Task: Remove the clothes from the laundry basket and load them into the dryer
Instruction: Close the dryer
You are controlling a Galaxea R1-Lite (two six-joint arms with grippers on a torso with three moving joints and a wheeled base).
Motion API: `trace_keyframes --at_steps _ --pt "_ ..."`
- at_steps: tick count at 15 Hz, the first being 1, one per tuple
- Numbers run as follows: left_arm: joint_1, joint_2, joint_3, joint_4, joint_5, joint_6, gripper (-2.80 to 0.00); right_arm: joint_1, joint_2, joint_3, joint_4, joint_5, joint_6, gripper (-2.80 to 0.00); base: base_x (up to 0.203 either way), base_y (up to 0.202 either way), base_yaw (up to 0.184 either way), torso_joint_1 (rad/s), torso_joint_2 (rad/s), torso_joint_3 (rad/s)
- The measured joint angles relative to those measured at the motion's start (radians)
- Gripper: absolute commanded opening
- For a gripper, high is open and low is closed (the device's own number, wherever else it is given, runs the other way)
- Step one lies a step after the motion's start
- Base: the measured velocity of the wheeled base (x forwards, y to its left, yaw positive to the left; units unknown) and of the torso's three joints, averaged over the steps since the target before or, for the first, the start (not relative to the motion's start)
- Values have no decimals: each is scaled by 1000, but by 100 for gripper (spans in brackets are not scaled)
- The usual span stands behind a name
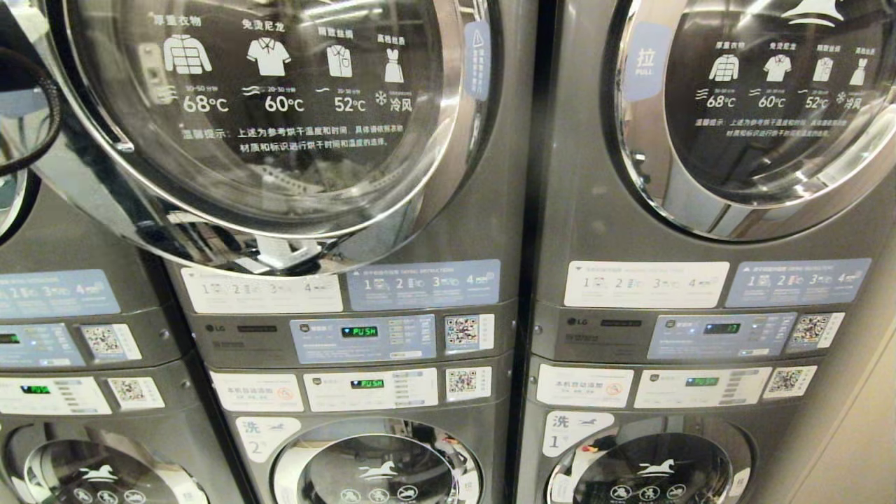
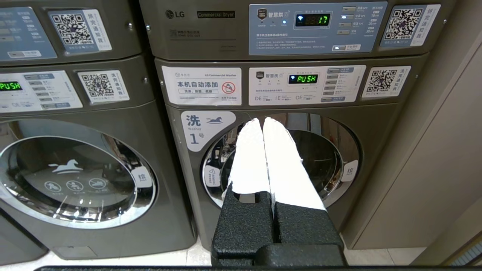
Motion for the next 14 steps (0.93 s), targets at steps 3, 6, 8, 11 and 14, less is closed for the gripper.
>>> trace_keyframes --at_steps 3,6,8,11,14 --pt "61 68 -20 -10 -30 -8 -280 0 -5 1 0 0 0 -280 0 0 0 0 0 0" --pt "110 149 -48 -51 -40 -38 -280 0 -5 1 0 0 1 -280 0 0 0 0 0 0" --pt "132 222 -108 -78 -70 -41 -280 0 -5 1 -1 0 1 -280 0 0 0 0 0 0" --pt "146 353 -253 -113 -94 -44 -280 0 -5 1 0 0 1 -280 0 0 0 0 0 0" --pt "146 482 -420 -129 -99 -46 -280 0 -6 1 0 0 1 -280 0 0 0 0 0 0"
